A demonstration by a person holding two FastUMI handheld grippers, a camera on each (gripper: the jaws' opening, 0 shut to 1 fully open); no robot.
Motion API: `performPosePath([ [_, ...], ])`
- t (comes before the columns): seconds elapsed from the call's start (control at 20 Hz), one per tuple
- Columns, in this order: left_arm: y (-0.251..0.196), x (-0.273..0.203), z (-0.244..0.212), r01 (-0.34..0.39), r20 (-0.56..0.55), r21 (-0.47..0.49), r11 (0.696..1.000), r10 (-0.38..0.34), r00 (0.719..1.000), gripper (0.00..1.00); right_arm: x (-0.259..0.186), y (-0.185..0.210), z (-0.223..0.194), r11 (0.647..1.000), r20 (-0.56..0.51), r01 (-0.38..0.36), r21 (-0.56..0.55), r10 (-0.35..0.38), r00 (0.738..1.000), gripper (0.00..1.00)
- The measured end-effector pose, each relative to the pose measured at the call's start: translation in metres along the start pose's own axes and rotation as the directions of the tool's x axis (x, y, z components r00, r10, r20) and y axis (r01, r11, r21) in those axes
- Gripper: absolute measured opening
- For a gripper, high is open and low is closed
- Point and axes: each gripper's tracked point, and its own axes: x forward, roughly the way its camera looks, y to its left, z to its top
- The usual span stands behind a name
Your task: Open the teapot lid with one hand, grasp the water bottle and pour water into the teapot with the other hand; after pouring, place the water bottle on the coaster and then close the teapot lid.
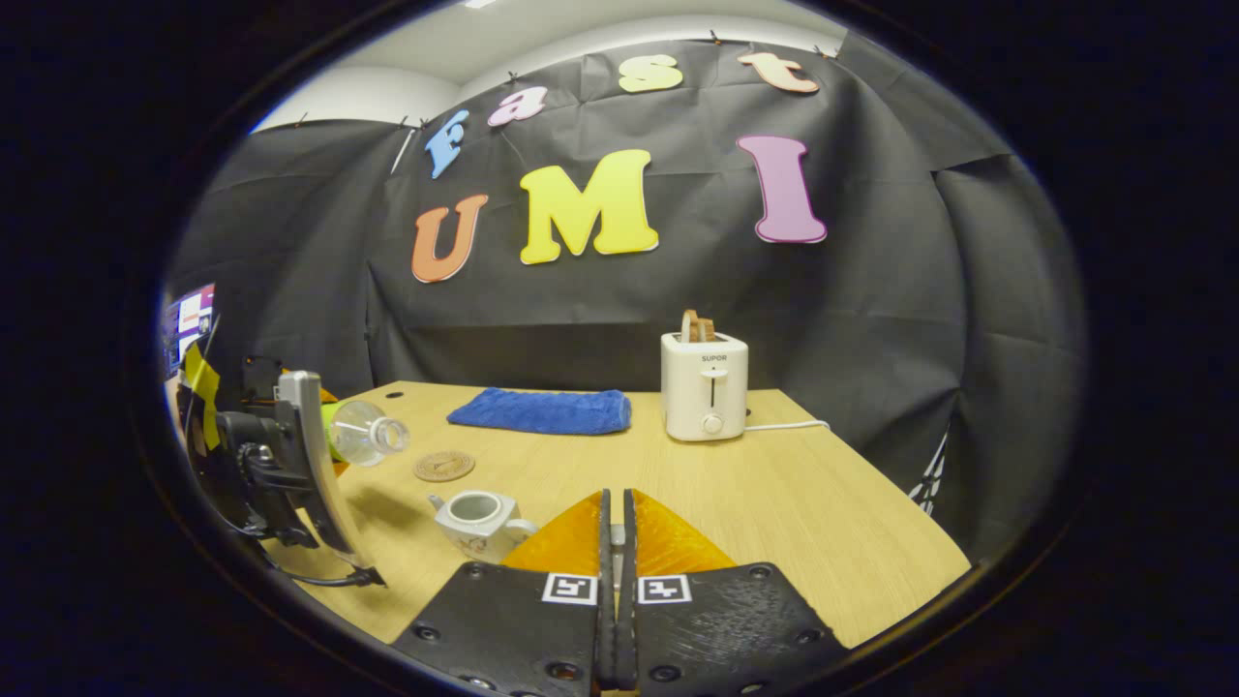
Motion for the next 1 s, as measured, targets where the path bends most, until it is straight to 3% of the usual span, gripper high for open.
performPosePath([
  [0.5,-0.004,0.011,0.009,0.019,-0.073,0.196,0.980,-0.005,0.997,0.74,0.005,-0.012,-0.006,1.000,-0.003,-0.006,0.023,0.006,1.000,0.01],
  [0.75,0.004,0.010,0.018,-0.009,-0.087,0.317,0.949,0.038,0.996,0.74,0.002,-0.016,-0.010,0.999,-0.004,-0.006,0.031,0.006,1.000,0.01],
  [1.0,0.005,0.015,0.025,-0.006,-0.097,0.373,0.928,0.045,0.994,0.74,-0.001,-0.017,-0.010,0.999,0.005,-0.013,0.033,0.013,1.000,0.01],
])
